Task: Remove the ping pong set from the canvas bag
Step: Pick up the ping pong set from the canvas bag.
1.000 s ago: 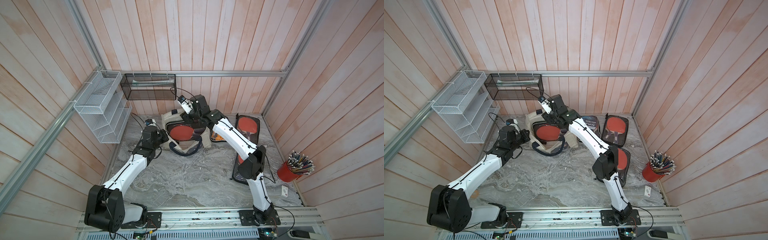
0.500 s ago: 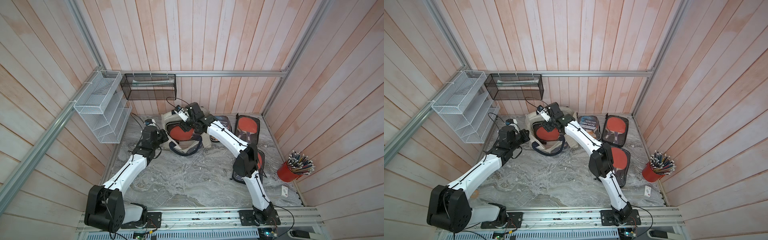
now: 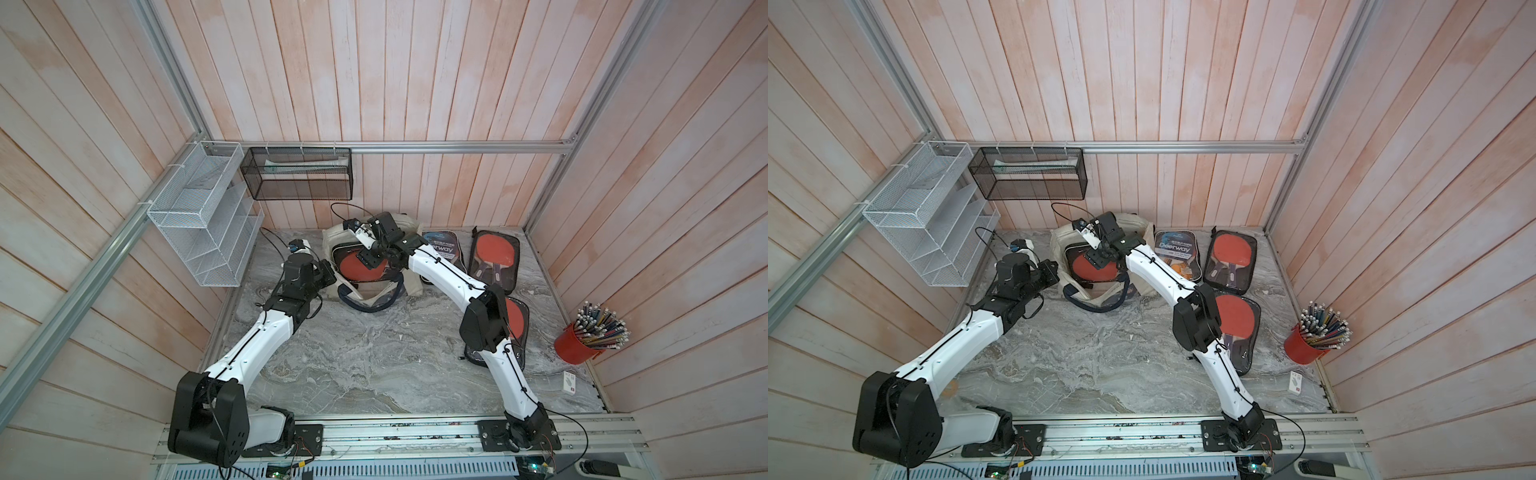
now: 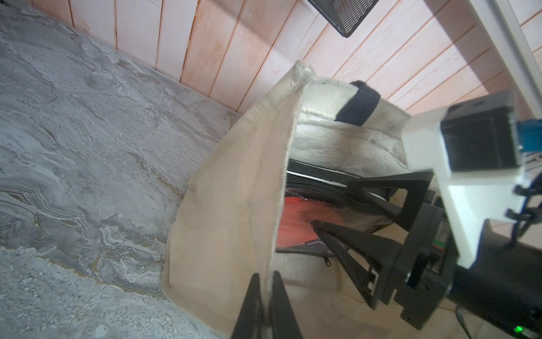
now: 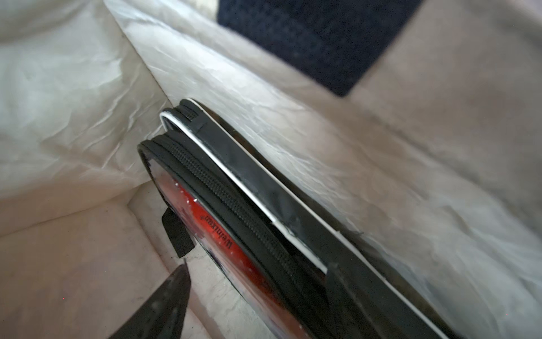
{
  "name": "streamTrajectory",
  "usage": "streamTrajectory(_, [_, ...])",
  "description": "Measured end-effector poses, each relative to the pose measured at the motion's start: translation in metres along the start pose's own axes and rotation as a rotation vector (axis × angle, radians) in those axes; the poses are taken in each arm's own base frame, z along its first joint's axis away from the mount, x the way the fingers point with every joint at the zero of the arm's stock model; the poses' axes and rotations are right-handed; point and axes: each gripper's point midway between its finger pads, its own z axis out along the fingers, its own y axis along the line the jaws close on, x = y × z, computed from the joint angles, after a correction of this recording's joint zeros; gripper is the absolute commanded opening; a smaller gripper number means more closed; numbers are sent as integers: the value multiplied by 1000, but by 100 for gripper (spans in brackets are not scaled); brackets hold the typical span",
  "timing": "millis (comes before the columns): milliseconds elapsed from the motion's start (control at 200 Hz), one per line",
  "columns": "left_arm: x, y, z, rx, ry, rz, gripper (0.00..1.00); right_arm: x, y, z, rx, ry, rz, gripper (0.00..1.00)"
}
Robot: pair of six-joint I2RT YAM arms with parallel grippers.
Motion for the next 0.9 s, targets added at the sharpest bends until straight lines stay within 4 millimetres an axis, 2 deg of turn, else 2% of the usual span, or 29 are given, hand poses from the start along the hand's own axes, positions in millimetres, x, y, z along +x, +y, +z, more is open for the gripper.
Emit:
streamTrajectory(130, [0, 0, 0, 0, 0, 0, 0, 1, -5, 0, 9, 2, 2, 76])
streamTrajectory(245, [-1, 1, 0, -1, -2, -1, 0, 3, -7, 1, 12, 4, 2, 70])
streamTrajectory(285, [-1, 1, 0, -1, -3, -1, 0, 3, -7, 2, 12, 6, 3, 60])
streamTrajectory(330, [-1, 1, 0, -2, -3, -1, 0, 4, -6, 3, 11, 8, -8, 44])
streamTrajectory(395, [-1, 1, 0, -2, -2, -1, 0, 6, -6, 5, 9, 12, -6, 33])
streamTrajectory(510, [0, 2, 0, -2, -2, -1, 0, 8, -4, 7, 6, 18, -4, 0])
streamTrajectory(900, [-1, 2, 0, -2, -5, -2, 0, 7, -6, 5, 26, 17, -9, 0])
